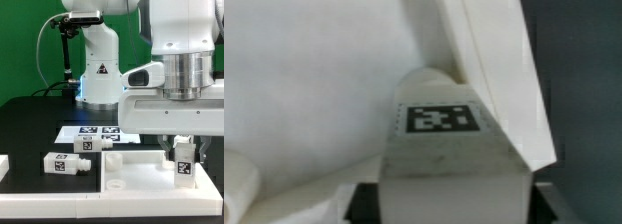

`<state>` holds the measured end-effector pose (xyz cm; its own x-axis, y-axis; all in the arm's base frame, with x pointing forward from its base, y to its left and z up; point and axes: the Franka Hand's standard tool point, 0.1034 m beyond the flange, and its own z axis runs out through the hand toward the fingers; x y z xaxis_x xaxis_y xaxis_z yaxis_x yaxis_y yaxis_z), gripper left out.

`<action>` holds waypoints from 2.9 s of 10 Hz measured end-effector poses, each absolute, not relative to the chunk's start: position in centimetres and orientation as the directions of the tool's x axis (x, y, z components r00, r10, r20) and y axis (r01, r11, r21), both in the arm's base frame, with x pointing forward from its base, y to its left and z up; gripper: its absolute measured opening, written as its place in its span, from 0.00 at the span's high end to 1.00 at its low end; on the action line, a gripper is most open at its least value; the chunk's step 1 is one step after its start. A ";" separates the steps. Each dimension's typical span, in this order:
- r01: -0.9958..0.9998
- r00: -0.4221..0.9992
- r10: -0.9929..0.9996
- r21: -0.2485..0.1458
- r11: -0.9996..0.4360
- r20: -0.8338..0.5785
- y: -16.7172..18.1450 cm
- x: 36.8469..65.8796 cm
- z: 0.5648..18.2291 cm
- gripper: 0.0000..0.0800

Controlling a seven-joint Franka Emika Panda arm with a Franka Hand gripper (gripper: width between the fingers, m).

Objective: Assemble one leg

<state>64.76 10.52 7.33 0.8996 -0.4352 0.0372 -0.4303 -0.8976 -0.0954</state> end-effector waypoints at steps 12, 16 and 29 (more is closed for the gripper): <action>-0.844 0.528 -0.848 -0.144 -0.517 -0.051 10.0 65.2 7.6 0.22; -0.565 0.820 -0.572 -0.147 -0.812 0.008 9.7 65.1 7.4 0.19; -0.132 0.990 -0.136 -0.103 -0.986 0.032 12.5 64.5 7.5 0.19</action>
Offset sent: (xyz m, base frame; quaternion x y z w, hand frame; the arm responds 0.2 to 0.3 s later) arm 0.0135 0.0173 0.0003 0.0467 -0.1139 0.4025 0.9071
